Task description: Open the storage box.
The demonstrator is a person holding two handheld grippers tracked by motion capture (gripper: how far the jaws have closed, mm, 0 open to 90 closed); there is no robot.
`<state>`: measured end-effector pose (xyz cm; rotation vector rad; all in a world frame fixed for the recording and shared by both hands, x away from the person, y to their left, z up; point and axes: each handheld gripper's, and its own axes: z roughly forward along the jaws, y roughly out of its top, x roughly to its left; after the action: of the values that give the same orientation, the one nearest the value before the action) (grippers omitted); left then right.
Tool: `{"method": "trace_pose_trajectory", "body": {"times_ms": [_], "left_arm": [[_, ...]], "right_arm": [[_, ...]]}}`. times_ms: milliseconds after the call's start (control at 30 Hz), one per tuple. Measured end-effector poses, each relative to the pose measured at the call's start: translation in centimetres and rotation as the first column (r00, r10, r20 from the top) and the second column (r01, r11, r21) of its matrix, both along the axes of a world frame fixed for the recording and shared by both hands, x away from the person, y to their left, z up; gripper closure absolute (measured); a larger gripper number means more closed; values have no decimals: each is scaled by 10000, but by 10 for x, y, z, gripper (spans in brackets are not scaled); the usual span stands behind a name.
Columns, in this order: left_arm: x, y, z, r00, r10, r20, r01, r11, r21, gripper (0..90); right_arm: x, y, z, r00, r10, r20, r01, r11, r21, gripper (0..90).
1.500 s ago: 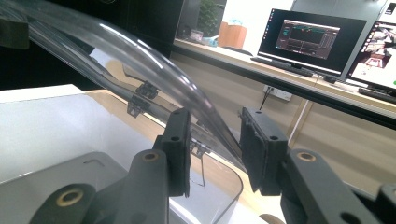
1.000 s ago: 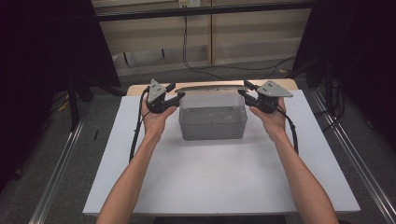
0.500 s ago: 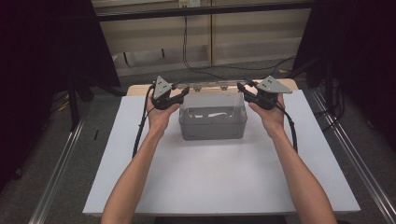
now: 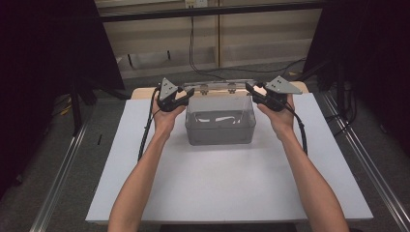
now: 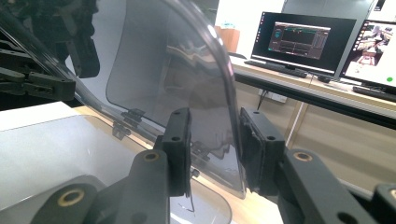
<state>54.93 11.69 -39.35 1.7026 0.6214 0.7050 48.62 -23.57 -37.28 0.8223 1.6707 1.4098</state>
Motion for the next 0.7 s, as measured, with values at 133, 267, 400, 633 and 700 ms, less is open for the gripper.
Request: {"method": "trace_pose_trajectory", "body": {"times_ms": [133, 267, 400, 633, 700], "left_arm": [[2, 0, -2, 10000, 29, -80, -30, 10000, -85, 589], [4, 1, -5, 9999, -10, -149, 10, 10000, -12, 630], [7, 0, -7, 9998, 0, -217, -1, 10000, -71, 631], [12, -2, -6, 9998, 23, -191, -20, 9998, 173, 663], [12, -3, -5, 9998, 29, -192, -25, 9999, 167, 665]], "right_arm": [[2, 0, 1, 10000, -5, 25, 5, 10000, 83, 655], [3, 0, 0, 10000, 17, 8, -17, 9999, 164, 654], [6, -1, 2, 10000, 23, -2, -23, 9999, 169, 657], [8, -1, 1, 9999, 65, 80, -67, 9997, 249, 661], [8, -1, 1, 9999, 71, 78, -73, 9996, 256, 660]]}}
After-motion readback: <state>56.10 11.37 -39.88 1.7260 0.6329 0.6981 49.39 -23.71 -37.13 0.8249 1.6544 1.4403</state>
